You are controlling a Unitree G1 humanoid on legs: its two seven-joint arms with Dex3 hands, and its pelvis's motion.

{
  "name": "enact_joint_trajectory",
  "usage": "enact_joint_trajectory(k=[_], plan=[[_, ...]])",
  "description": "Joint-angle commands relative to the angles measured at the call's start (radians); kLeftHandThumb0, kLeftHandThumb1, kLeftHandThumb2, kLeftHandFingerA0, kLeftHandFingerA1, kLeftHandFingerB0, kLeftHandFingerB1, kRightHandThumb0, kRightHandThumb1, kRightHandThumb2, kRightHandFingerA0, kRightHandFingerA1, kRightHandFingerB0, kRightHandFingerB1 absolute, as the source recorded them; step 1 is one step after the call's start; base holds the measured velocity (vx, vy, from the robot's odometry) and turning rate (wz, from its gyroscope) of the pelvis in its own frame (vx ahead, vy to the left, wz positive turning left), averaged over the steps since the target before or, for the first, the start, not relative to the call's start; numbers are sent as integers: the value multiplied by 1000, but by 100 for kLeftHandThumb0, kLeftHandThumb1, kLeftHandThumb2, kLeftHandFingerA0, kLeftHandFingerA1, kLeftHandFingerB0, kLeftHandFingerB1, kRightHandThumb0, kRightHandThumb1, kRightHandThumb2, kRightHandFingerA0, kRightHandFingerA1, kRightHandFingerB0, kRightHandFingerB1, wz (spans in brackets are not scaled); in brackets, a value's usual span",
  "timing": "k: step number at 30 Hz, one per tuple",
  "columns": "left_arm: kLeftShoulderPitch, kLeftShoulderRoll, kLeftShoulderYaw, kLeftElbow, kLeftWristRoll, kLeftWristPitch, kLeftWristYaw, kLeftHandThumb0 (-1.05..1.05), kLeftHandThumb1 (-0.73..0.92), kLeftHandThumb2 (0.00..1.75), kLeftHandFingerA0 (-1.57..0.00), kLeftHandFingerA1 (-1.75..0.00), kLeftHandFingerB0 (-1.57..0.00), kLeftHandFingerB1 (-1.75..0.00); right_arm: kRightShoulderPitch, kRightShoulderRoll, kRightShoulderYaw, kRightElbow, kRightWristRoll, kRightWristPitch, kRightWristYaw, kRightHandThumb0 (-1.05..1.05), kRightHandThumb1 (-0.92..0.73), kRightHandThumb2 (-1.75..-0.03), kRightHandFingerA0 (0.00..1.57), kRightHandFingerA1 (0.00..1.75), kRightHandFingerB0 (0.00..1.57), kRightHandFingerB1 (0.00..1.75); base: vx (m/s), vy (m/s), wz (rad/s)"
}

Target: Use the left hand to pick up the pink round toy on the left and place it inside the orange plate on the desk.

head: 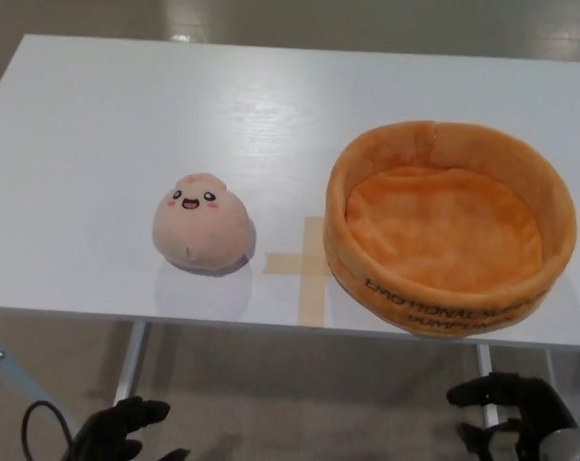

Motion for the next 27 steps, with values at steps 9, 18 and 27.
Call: enact_joint_trajectory(k=[9,18,27], plan=[[85,8,-23,50,20,-131,39,-31,59,58,-40,-38,-37,-33,89,9,7,42,0,-88,-15,-19,-44,-83,73,88,68,80,0,0,0],[84,17,-39,56,26,-140,44,-39,52,69,-33,-43,-34,-40,89,10,14,43,-4,-92,-23,-20,-44,-83,75,89,66,79,0,0,0],[236,142,-53,-166,-15,-334,-151,-45,50,68,-26,-41,-23,-37,84,3,8,46,2,-91,-13,-19,-44,-84,68,84,66,78,0,0,0]])
